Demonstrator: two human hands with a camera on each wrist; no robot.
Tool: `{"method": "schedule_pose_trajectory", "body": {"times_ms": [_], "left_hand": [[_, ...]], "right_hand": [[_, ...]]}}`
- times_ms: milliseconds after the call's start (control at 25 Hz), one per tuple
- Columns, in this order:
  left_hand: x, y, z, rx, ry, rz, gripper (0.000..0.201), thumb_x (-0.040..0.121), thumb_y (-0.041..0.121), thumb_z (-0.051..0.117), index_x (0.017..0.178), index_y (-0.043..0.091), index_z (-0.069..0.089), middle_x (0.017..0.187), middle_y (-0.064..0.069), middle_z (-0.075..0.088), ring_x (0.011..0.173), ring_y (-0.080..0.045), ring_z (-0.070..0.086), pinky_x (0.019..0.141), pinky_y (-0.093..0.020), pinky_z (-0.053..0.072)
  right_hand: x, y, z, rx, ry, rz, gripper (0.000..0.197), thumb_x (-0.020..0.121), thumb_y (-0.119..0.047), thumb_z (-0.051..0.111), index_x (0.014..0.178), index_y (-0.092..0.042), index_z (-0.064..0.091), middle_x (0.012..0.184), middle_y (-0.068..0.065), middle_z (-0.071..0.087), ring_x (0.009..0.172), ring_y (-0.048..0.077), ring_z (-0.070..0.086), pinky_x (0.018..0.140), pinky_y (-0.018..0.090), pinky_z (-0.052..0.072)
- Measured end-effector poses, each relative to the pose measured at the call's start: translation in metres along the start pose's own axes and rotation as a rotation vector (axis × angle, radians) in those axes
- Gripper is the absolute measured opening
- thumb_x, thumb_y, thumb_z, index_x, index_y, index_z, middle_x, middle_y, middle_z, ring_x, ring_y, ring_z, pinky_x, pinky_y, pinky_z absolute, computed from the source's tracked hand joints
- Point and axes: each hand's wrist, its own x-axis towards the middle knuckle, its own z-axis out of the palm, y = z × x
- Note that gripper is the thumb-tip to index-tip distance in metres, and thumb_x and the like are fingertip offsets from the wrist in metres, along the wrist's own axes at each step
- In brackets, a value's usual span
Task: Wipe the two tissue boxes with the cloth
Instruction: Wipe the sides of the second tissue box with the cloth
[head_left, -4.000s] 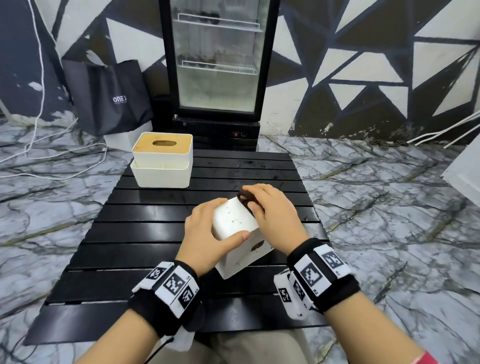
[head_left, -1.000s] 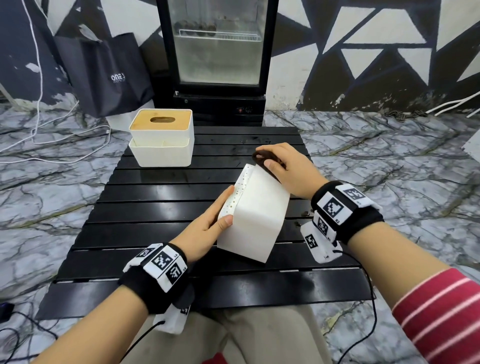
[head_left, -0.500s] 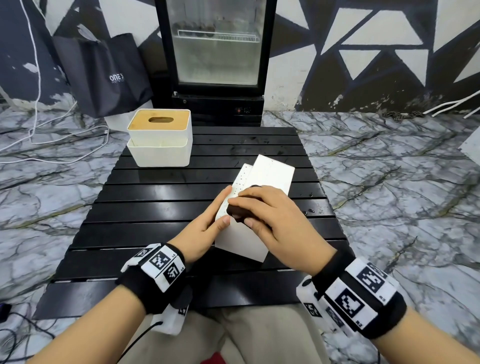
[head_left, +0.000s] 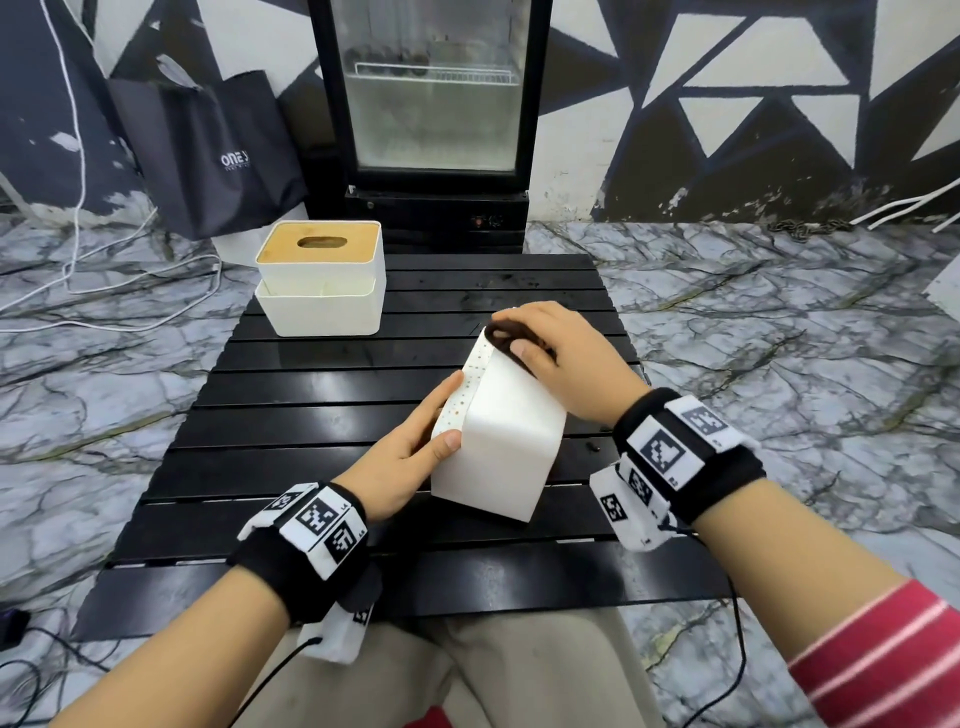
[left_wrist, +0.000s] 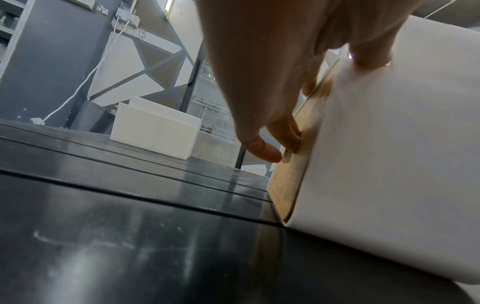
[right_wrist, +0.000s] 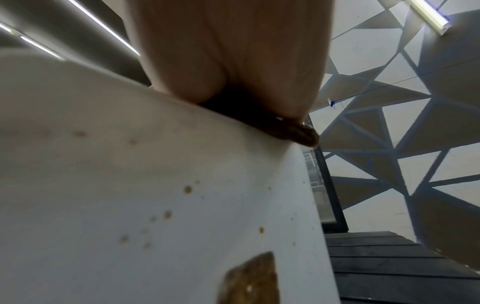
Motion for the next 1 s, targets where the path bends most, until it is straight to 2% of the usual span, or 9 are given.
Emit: {"method": "schedule_pose_trajectory", "body": {"times_ms": [160, 320, 440, 560, 640, 760, 840, 920, 1000], "left_hand": [[0.0, 0.0, 0.001, 0.002, 0.004, -0.019, 0.052, 0.084, 0.049, 0.046, 0.127, 0.06, 0.019, 0.132, 0.043, 0.027, 0.114, 0.032, 0.032, 0.09, 0.004, 0.029], [0.0, 0.0, 0.003, 0.03, 0.019, -0.02, 0.048, 0.09, 0.047, 0.044, 0.127, 0.058, 0.017, 0.133, 0.043, 0.024, 0.114, 0.034, 0.028, 0.09, 0.006, 0.026], [-0.002, 0.004, 0.004, 0.024, 0.01, -0.029, 0.046, 0.092, 0.041, 0.045, 0.127, 0.056, 0.017, 0.132, 0.04, 0.025, 0.111, 0.035, 0.029, 0.089, 0.006, 0.027], [-0.002, 0.014, 0.001, -0.039, 0.032, -0.074, 0.053, 0.087, 0.049, 0.054, 0.129, 0.054, 0.023, 0.138, 0.034, 0.03, 0.122, 0.021, 0.034, 0.109, -0.013, 0.027], [0.0, 0.031, 0.001, 0.006, 0.119, -0.077, 0.07, 0.075, 0.065, 0.055, 0.135, 0.052, 0.021, 0.141, 0.023, 0.032, 0.127, 0.005, 0.036, 0.112, -0.027, 0.027], [0.007, 0.064, 0.015, 0.24, 0.182, 0.005, 0.085, 0.073, 0.069, 0.059, 0.144, 0.045, 0.018, 0.143, 0.017, 0.029, 0.131, -0.002, 0.031, 0.109, -0.027, 0.027], [0.011, 0.077, 0.03, 0.434, 0.153, 0.005, 0.099, 0.068, 0.073, 0.059, 0.147, 0.041, 0.008, 0.152, 0.012, 0.02, 0.139, -0.005, 0.02, 0.111, -0.029, 0.023], [0.015, 0.081, 0.04, 0.534, 0.143, -0.084, 0.117, 0.052, 0.084, 0.053, 0.147, 0.041, 0.001, 0.155, 0.01, 0.013, 0.142, -0.011, 0.018, 0.113, -0.037, 0.025], [0.016, 0.079, 0.044, 0.552, 0.166, -0.13, 0.121, 0.054, 0.079, 0.062, 0.149, 0.035, 0.002, 0.155, 0.008, 0.012, 0.142, -0.016, 0.02, 0.113, -0.037, 0.026]], "right_hand": [[0.012, 0.009, -0.005, 0.031, -0.004, 0.073, 0.033, 0.093, -0.017, 0.045, 0.126, -0.022, 0.051, 0.126, 0.001, 0.05, 0.113, 0.018, 0.047, 0.099, 0.03, 0.035], [0.021, 0.016, -0.02, 0.087, -0.05, 0.153, 0.033, 0.094, -0.019, 0.045, 0.126, -0.024, 0.05, 0.116, 0.0, 0.054, 0.097, 0.011, 0.047, 0.082, 0.015, 0.033], [0.02, 0.025, -0.032, 0.19, -0.015, 0.266, 0.031, 0.095, -0.018, 0.045, 0.125, -0.019, 0.052, 0.101, -0.008, 0.055, 0.083, 0.005, 0.05, 0.061, -0.003, 0.034], [0.003, 0.036, -0.036, 0.347, 0.108, 0.366, 0.029, 0.095, -0.017, 0.045, 0.122, -0.015, 0.053, 0.092, -0.009, 0.055, 0.071, -0.002, 0.049, 0.053, 0.0, 0.038], [-0.012, 0.041, -0.032, 0.457, 0.167, 0.416, 0.027, 0.095, -0.016, 0.045, 0.12, -0.017, 0.055, 0.084, -0.006, 0.056, 0.067, 0.008, 0.052, 0.052, 0.011, 0.043], [-0.026, 0.045, -0.025, 0.574, 0.253, 0.456, 0.027, 0.094, -0.015, 0.046, 0.118, -0.02, 0.056, 0.094, 0.004, 0.06, 0.078, 0.019, 0.055, 0.065, 0.031, 0.047], [-0.029, 0.044, -0.022, 0.573, 0.297, 0.443, 0.026, 0.093, -0.016, 0.047, 0.117, -0.021, 0.056, 0.1, 0.0, 0.06, 0.087, 0.016, 0.055, 0.075, 0.03, 0.046], [-0.03, 0.039, -0.024, 0.544, 0.32, 0.407, 0.024, 0.093, -0.015, 0.047, 0.115, -0.023, 0.056, 0.096, -0.007, 0.058, 0.086, 0.011, 0.054, 0.074, 0.021, 0.044], [-0.031, 0.029, -0.025, 0.464, 0.319, 0.325, 0.026, 0.092, -0.014, 0.049, 0.114, -0.024, 0.055, 0.097, -0.009, 0.058, 0.087, 0.007, 0.054, 0.072, 0.01, 0.041]]}}
